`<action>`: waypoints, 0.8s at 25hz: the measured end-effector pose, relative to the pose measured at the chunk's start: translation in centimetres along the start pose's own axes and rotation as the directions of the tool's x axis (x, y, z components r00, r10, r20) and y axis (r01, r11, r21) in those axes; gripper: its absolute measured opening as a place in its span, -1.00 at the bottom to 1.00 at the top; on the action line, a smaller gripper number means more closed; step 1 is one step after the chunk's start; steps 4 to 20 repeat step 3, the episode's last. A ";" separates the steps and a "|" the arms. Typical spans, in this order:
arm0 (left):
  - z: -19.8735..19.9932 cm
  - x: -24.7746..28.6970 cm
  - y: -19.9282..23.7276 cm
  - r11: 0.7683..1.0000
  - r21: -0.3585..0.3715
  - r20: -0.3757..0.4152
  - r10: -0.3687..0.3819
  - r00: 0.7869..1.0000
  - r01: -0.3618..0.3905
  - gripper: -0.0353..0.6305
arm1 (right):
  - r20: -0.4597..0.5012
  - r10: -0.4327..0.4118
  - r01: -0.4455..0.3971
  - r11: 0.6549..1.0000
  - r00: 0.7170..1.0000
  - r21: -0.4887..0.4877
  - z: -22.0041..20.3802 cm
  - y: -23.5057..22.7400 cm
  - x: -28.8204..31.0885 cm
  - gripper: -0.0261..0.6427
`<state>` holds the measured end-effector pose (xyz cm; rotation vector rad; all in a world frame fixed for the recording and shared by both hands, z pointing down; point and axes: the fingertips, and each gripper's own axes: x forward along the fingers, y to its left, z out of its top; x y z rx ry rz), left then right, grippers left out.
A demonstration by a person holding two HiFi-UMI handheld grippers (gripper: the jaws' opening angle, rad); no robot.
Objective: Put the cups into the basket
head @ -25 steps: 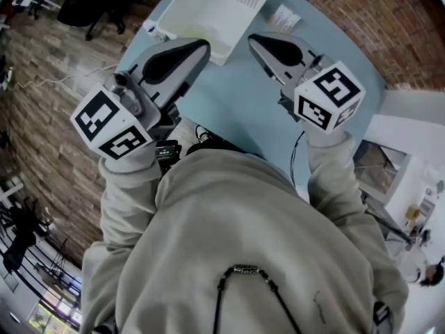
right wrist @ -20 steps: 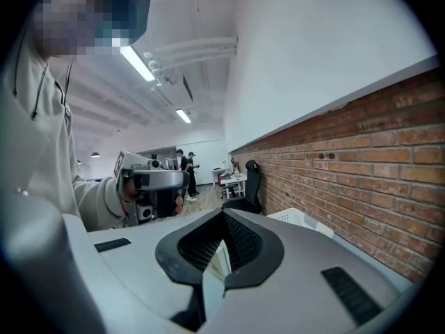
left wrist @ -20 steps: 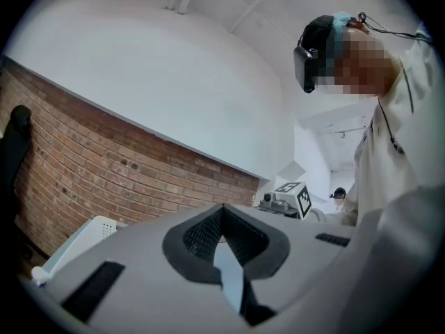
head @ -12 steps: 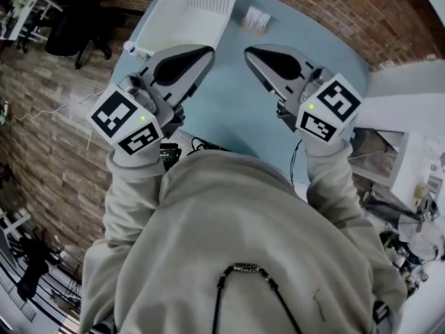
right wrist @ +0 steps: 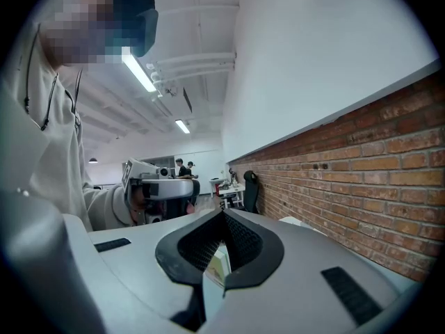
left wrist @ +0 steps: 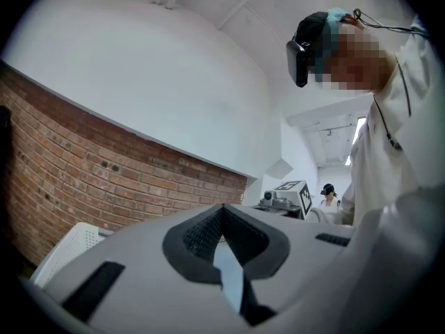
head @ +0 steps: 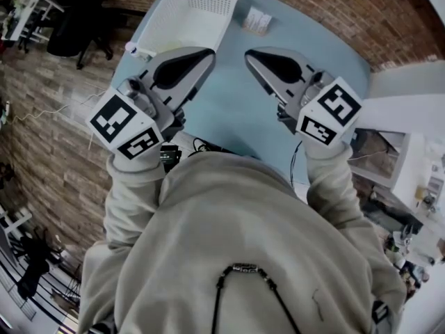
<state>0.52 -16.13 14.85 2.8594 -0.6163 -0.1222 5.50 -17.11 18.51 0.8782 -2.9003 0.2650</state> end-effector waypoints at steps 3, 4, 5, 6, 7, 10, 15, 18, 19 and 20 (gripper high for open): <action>-0.1 -0.1 0.3 1.000 -0.007 0.000 0.008 1.000 -0.008 -0.90 | 0.001 0.012 -0.012 1.000 1.000 -0.004 -0.1 0.2 0.3 -0.89; -0.1 -0.1 0.3 1.000 -0.007 0.000 0.008 1.000 -0.008 -0.90 | 0.001 0.012 -0.012 1.000 1.000 -0.004 -0.1 0.2 0.3 -0.89; -0.1 -0.1 0.3 1.000 -0.007 0.000 0.008 1.000 -0.008 -0.90 | 0.001 0.012 -0.012 1.000 1.000 -0.004 -0.1 0.2 0.3 -0.89; -0.1 -0.1 0.3 1.000 -0.007 0.000 0.008 1.000 -0.008 -0.90 | 0.001 0.012 -0.012 1.000 1.000 -0.004 -0.1 0.2 0.3 -0.89; -0.1 -0.1 0.3 1.000 -0.007 0.000 0.008 1.000 -0.008 -0.90 | 0.001 0.012 -0.012 1.000 1.000 -0.004 -0.1 0.2 0.3 -0.89; -0.1 -0.1 0.3 1.000 -0.007 0.000 0.008 1.000 -0.008 -0.90 | 0.001 0.012 -0.012 1.000 1.000 -0.004 -0.1 0.2 0.3 -0.89; -0.1 -0.1 0.3 1.000 -0.007 0.000 0.008 1.000 -0.008 -0.90 | 0.001 0.012 -0.012 1.000 1.000 -0.004 -0.1 0.2 0.3 -0.89; -0.1 -0.1 0.3 1.000 -0.007 0.000 0.008 1.000 -0.008 -0.90 | 0.001 0.012 -0.012 1.000 1.000 -0.004 -0.1 0.2 0.3 -0.89; -0.1 -0.1 0.3 1.000 -0.007 0.000 0.008 1.000 -0.008 -0.90 | 0.001 0.012 -0.012 1.000 1.000 -0.004 -0.1 0.2 0.3 -0.89; -0.1 -0.1 0.3 1.000 -0.007 0.000 0.008 1.000 -0.008 -0.90 | 0.001 0.012 -0.012 1.000 1.000 -0.004 -0.1 0.2 0.3 -0.89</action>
